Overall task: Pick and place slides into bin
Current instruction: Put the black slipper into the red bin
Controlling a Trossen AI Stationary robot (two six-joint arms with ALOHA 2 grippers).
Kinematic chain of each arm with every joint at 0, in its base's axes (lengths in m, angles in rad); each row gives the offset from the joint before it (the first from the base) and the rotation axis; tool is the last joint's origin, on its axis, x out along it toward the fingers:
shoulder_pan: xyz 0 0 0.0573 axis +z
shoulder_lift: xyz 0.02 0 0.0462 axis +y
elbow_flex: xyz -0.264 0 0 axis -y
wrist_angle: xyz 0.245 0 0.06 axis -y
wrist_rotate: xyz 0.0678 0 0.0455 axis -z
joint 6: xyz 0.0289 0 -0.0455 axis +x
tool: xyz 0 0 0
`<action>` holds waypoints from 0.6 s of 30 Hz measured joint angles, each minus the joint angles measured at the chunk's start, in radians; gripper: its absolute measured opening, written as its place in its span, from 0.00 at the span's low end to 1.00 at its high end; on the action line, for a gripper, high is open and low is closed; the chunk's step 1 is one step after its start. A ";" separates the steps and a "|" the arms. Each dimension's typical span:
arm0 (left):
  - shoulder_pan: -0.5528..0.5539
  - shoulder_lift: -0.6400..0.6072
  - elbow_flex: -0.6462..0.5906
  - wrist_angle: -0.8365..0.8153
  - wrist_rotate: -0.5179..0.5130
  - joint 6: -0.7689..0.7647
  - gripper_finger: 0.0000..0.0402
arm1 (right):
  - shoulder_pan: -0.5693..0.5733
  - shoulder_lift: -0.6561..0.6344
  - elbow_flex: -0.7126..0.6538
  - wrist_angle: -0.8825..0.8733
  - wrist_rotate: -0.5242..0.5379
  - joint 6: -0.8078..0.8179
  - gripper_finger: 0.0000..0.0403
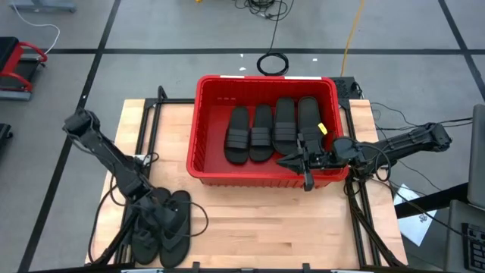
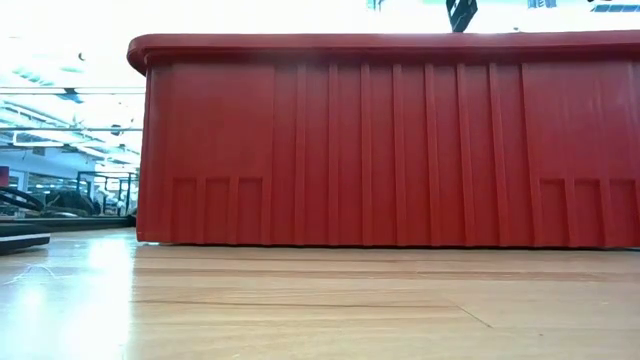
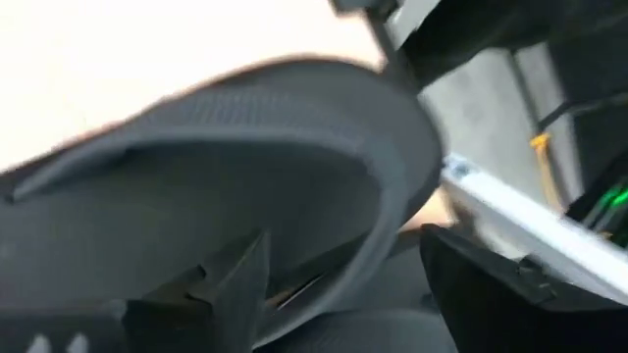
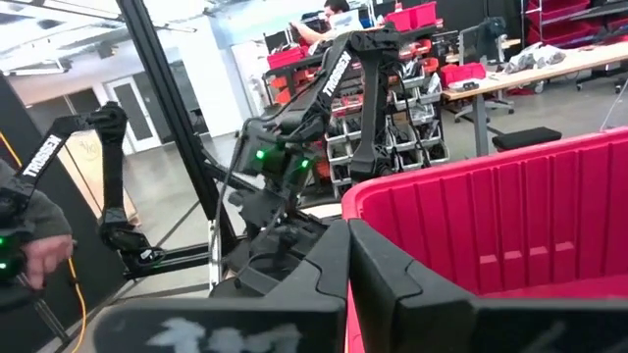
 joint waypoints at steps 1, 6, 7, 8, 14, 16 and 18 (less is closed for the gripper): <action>-0.001 0.018 0.000 -0.010 0.001 0.005 0.66 | 0.000 0.000 0.000 0.000 0.000 0.001 0.00; -0.003 0.099 0.000 -0.023 0.036 -0.024 0.67 | 0.000 0.000 0.000 0.000 0.000 0.018 0.00; -0.002 0.110 0.000 -0.021 0.036 -0.027 0.67 | 0.000 0.000 0.000 -0.002 0.000 0.018 0.00; -0.002 0.119 0.000 -0.018 0.037 -0.025 0.66 | 0.000 0.000 0.000 -0.004 0.000 0.018 0.00; -0.002 0.141 0.000 0.023 0.088 0.073 0.42 | 0.000 0.000 0.000 -0.005 0.000 0.018 0.00; -0.002 0.141 0.000 0.034 0.089 0.103 0.28 | 0.000 0.000 0.000 -0.005 0.000 0.013 0.00; -0.002 0.141 0.000 0.035 0.089 0.130 0.14 | 0.000 0.000 0.000 -0.006 0.000 0.006 0.00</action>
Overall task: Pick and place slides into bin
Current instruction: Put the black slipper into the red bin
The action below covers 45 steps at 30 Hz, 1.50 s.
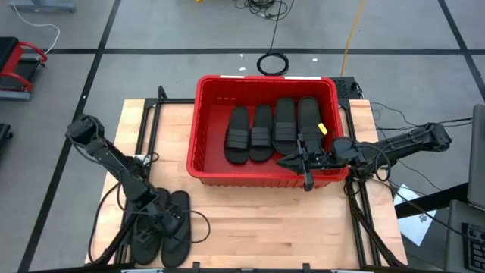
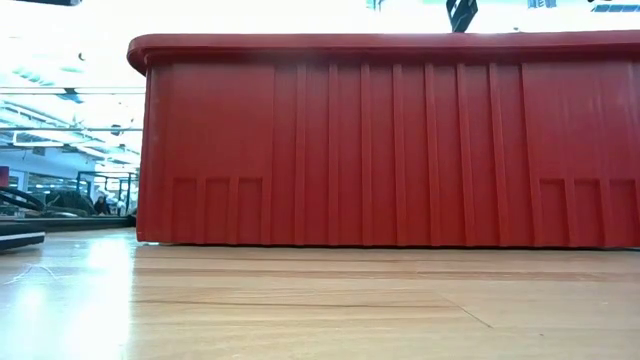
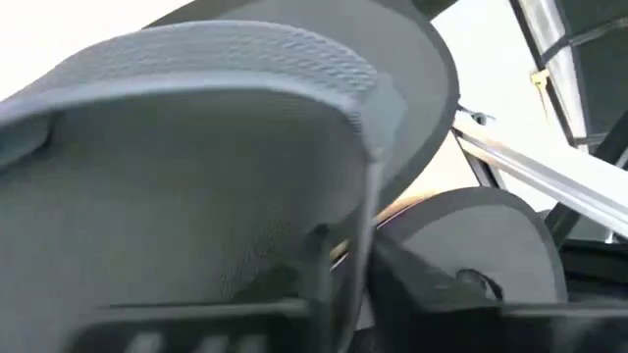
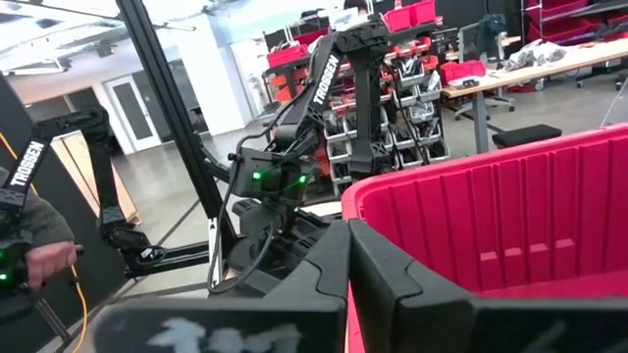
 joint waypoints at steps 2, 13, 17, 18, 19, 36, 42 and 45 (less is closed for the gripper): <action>0.001 -0.001 0.000 0.000 0.000 0.015 0.04 | 0.000 0.000 0.000 -0.001 0.001 -0.007 0.00; -0.026 -0.035 0.220 -0.376 -0.120 0.227 0.01 | 0.000 0.000 -0.011 0.000 0.003 -0.026 0.00; -0.027 -0.035 0.328 -0.542 -0.167 0.241 0.00 | -0.003 0.000 -0.036 0.021 0.003 -0.026 0.00; -0.027 -0.036 0.351 -0.575 -0.183 0.241 0.00 | -0.003 0.000 -0.043 0.030 0.003 -0.024 0.00; -0.027 -0.040 0.372 -0.604 -0.195 0.243 0.00 | -0.003 0.000 -0.048 0.037 0.003 -0.022 0.00; 0.006 -0.131 0.880 -1.202 -0.437 0.338 0.00 | -0.031 0.000 -0.051 0.043 0.007 -0.033 0.00; 0.067 -0.132 1.060 -1.292 -0.557 0.401 0.00 | -0.054 0.000 -0.051 0.045 0.008 -0.033 0.00; 0.107 -0.132 1.132 -1.289 -0.609 0.506 0.00 | -0.061 0.000 -0.051 0.045 0.008 -0.033 0.00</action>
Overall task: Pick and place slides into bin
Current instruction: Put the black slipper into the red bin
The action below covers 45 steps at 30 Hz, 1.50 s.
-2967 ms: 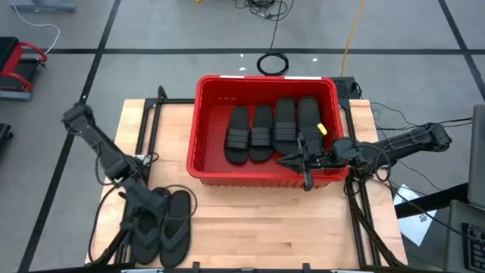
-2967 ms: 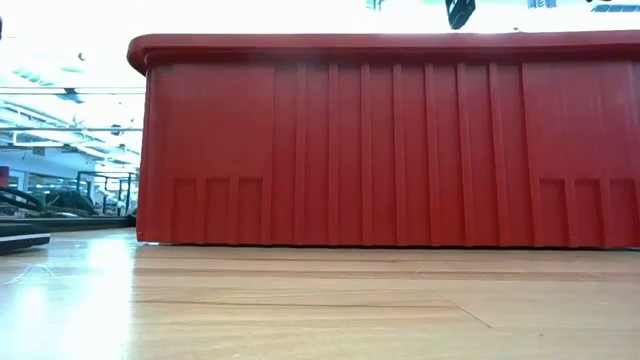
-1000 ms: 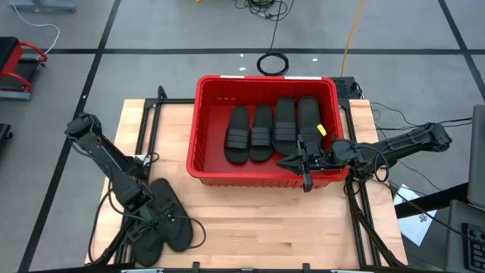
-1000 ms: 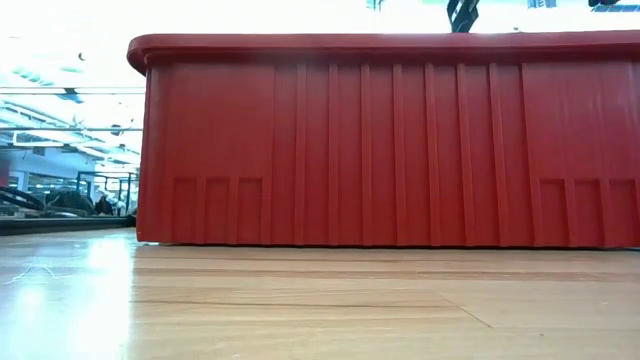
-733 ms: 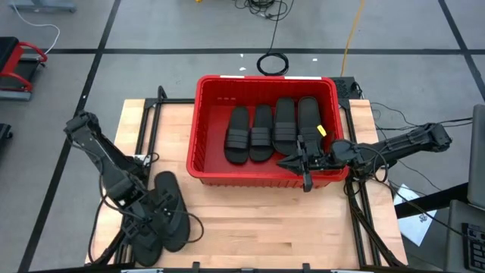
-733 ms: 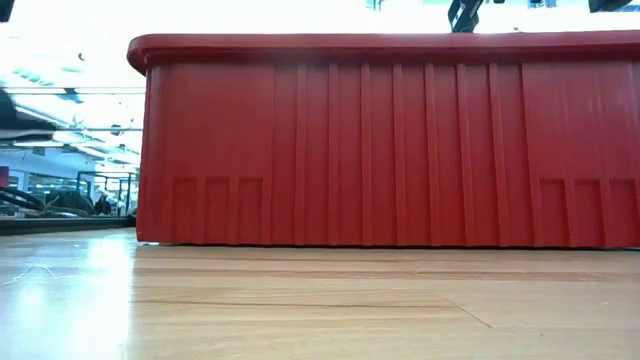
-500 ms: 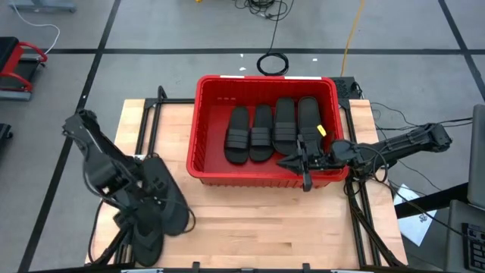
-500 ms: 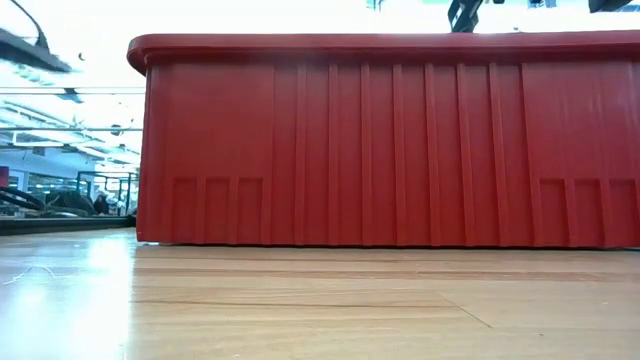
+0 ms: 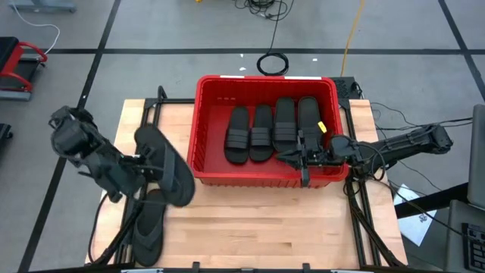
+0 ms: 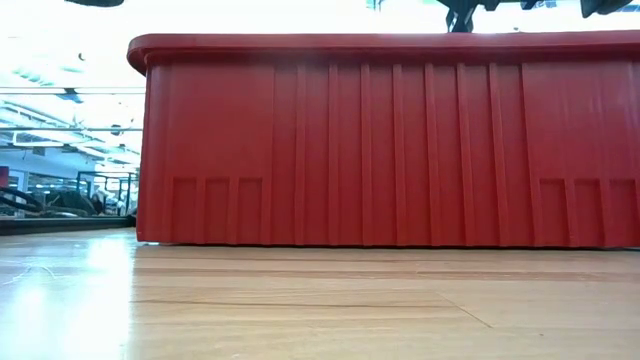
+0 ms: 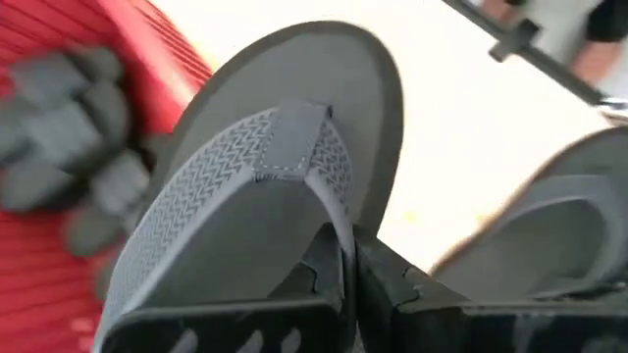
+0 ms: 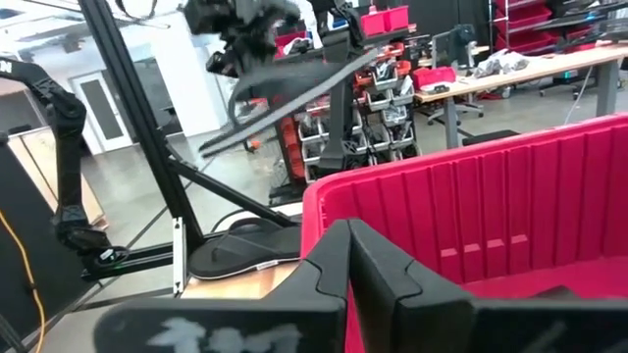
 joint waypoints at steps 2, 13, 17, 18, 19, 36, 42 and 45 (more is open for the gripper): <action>0.046 0.006 0.033 0.000 -0.012 0.073 0.00 | -0.005 0.000 0.000 0.001 0.000 0.000 0.00; 0.363 0.074 0.046 -0.002 0.110 0.583 0.00 | -0.014 0.001 0.000 0.038 0.127 0.076 0.00; 0.532 0.123 0.046 0.002 0.162 0.810 0.00 | -0.014 0.001 0.000 0.070 0.127 0.067 0.00; 0.580 0.140 0.046 0.003 0.173 0.863 0.00 | -0.014 0.001 0.000 0.074 0.127 0.060 0.00; 0.621 0.160 0.046 0.005 0.182 0.913 0.00 | -0.014 0.001 0.000 0.075 0.127 0.052 0.00; 0.900 0.640 0.605 0.135 0.292 1.116 0.00 | -0.222 -0.003 0.004 -0.129 -0.061 -0.139 0.00; 0.953 0.693 0.647 0.132 0.313 1.106 0.00 | -0.305 -0.004 0.139 -0.309 -0.113 -0.211 0.12; 0.971 0.705 0.642 0.153 0.336 1.121 0.00 | -0.334 -0.003 0.219 -0.400 -0.098 -0.268 0.25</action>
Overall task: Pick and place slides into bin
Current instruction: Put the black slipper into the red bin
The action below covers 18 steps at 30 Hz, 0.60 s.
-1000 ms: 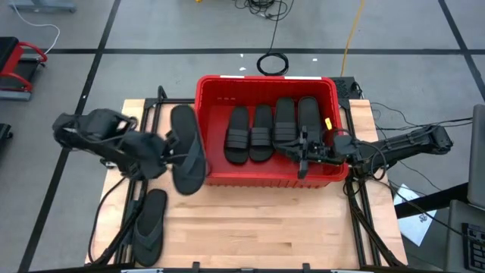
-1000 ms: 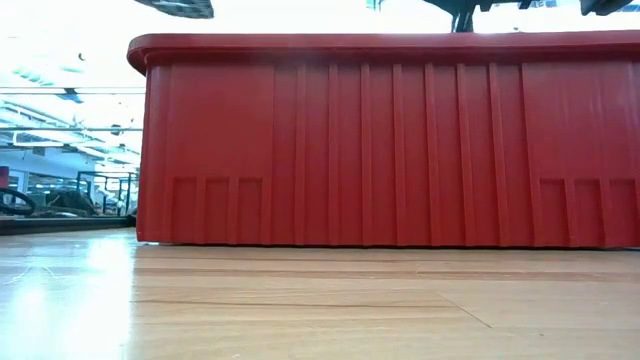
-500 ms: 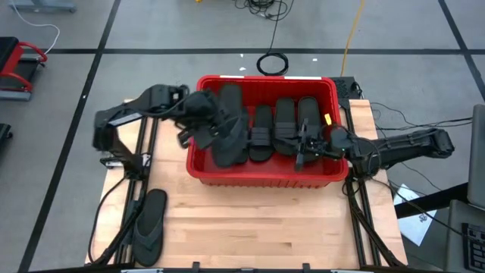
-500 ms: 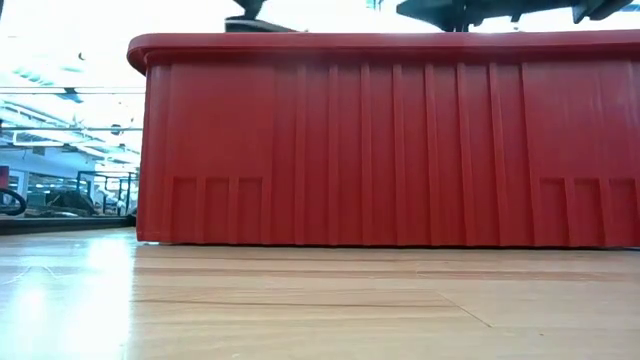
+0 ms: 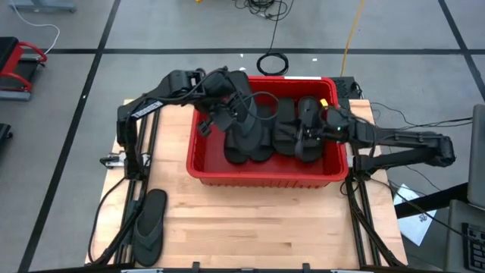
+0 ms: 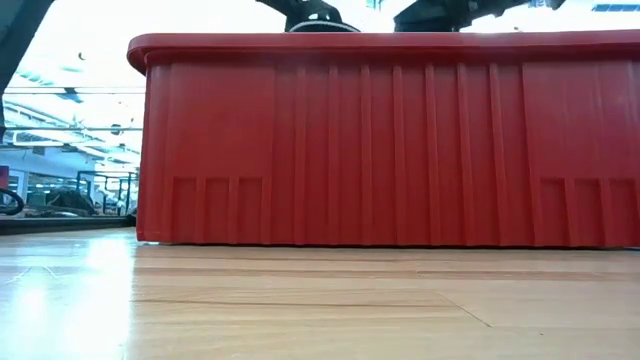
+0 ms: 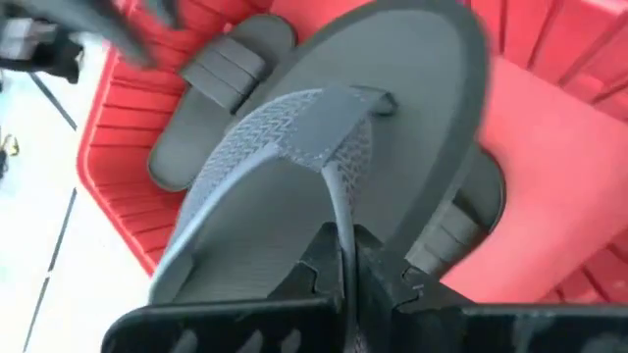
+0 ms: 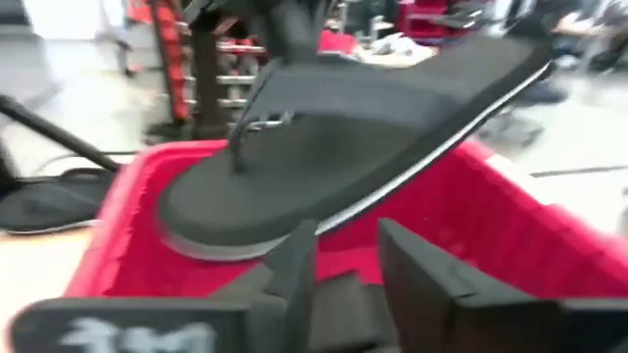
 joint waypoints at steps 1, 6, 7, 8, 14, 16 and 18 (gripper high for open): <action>0.005 0.001 -0.001 0.003 0.017 0.000 0.00 | -0.005 0.003 0.026 -0.023 0.023 -0.027 0.29; 0.013 -0.002 -0.001 0.033 0.095 0.002 0.00 | -0.018 0.061 0.140 -0.126 0.125 -0.211 0.48; 0.015 -0.002 -0.001 0.029 0.095 0.001 0.00 | -0.024 0.079 0.165 -0.142 0.137 -0.235 0.50; 0.018 -0.001 -0.001 0.025 0.095 0.001 0.00 | -0.030 0.099 0.189 -0.163 0.153 -0.258 0.52; 0.048 0.014 0.000 0.022 0.142 0.001 0.00 | -0.041 0.232 0.302 -0.188 0.169 -0.423 0.57; 0.056 0.021 -0.007 0.022 0.169 -0.002 0.00 | -0.038 0.267 0.319 -0.190 0.161 -0.482 0.57; 0.059 0.018 -0.022 0.031 0.174 -0.003 0.00 | -0.031 0.290 0.326 -0.185 0.150 -0.520 0.57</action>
